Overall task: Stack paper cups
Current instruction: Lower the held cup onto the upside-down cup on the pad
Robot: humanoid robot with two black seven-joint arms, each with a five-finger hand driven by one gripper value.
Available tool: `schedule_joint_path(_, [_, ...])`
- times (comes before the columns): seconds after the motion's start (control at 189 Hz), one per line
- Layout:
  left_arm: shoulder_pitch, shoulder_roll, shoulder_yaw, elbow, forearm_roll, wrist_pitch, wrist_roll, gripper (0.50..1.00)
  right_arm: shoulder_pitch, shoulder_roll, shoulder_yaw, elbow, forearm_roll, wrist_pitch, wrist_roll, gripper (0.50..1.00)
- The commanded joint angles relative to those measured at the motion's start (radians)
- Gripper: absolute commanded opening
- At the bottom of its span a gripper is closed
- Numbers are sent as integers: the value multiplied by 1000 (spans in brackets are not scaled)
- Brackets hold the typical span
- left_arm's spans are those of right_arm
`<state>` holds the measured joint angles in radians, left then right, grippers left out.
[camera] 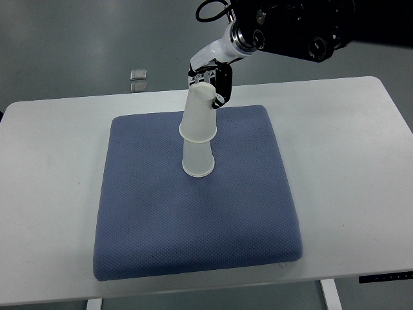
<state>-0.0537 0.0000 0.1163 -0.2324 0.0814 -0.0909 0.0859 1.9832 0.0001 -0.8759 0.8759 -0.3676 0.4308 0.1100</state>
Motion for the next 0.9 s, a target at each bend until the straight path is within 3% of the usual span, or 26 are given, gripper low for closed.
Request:
schedule_joint_path(0.0, [0,0,0,1,0,0,0,1000,-9,0,0,0,1,-3,0,668])
schedule_joint_path(0.895, [0,0,-1,5,0,0,0,1000,-75,0,2,-5,-1,-66,-1,680])
